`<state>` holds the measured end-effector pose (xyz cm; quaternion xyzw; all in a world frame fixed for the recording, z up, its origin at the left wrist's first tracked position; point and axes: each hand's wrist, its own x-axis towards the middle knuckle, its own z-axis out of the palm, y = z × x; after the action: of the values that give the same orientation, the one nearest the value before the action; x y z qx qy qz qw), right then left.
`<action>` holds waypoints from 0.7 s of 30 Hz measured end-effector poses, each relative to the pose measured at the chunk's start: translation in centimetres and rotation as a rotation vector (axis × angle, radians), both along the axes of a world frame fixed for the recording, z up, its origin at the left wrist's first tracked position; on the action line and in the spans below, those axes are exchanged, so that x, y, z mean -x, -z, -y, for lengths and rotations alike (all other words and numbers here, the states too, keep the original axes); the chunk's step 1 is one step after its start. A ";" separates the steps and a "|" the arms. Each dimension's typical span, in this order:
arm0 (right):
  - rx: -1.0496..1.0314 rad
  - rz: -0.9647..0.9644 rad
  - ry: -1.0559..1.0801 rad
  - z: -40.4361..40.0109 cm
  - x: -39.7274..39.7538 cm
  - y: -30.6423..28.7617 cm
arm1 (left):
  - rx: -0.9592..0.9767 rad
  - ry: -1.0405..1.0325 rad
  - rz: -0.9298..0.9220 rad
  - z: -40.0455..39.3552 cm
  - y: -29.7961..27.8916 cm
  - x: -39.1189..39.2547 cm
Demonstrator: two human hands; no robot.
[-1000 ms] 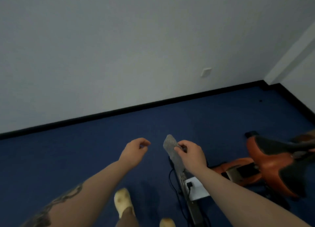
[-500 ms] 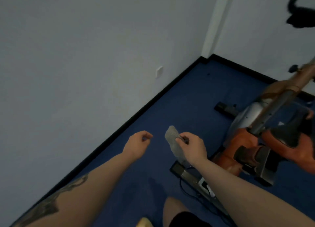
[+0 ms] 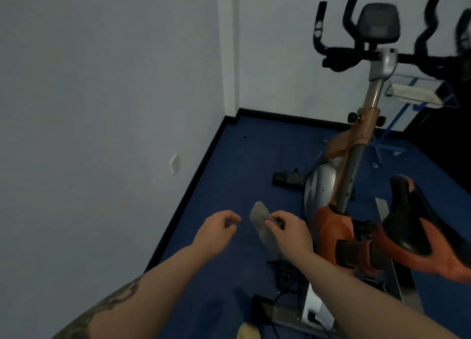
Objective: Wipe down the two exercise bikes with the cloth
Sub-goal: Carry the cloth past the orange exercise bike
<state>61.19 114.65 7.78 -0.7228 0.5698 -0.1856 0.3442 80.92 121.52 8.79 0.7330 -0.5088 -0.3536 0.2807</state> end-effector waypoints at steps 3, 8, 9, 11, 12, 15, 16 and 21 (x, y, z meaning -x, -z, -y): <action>-0.013 0.016 0.067 2.8 -1.5 -0.2 | 0.051 -0.005 -0.028 4.2 -0.6 -2.1; -0.027 0.009 0.147 5.3 -4.1 -0.3 | 0.014 0.137 -0.011 9.2 -0.9 -4.8; -0.026 0.005 0.161 6.3 -4.7 -0.4 | 0.017 0.155 -0.009 10.8 -1.0 -5.6; -0.002 0.008 0.205 8.7 -5.9 -0.8 | 0.030 0.204 0.009 14.2 -1.4 -6.8; 0.017 0.022 0.240 9.9 -6.4 -1.1 | 0.038 0.240 0.018 15.9 -1.7 -7.4; 0.052 0.080 0.386 13.5 -7.9 -2.2 | 0.063 0.355 0.028 21.2 -3.2 -8.8; 0.058 0.086 0.426 14.7 -8.5 -2.6 | 0.074 0.389 0.026 23.0 -3.7 -9.4; 0.120 0.129 0.579 20.1 -10.0 -4.9 | 0.159 0.522 0.042 32.0 -6.3 -11.5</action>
<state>71.15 94.59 12.73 -0.5362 0.7170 -0.3549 0.2692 92.44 89.56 15.09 0.5597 -0.7125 -0.3578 0.2262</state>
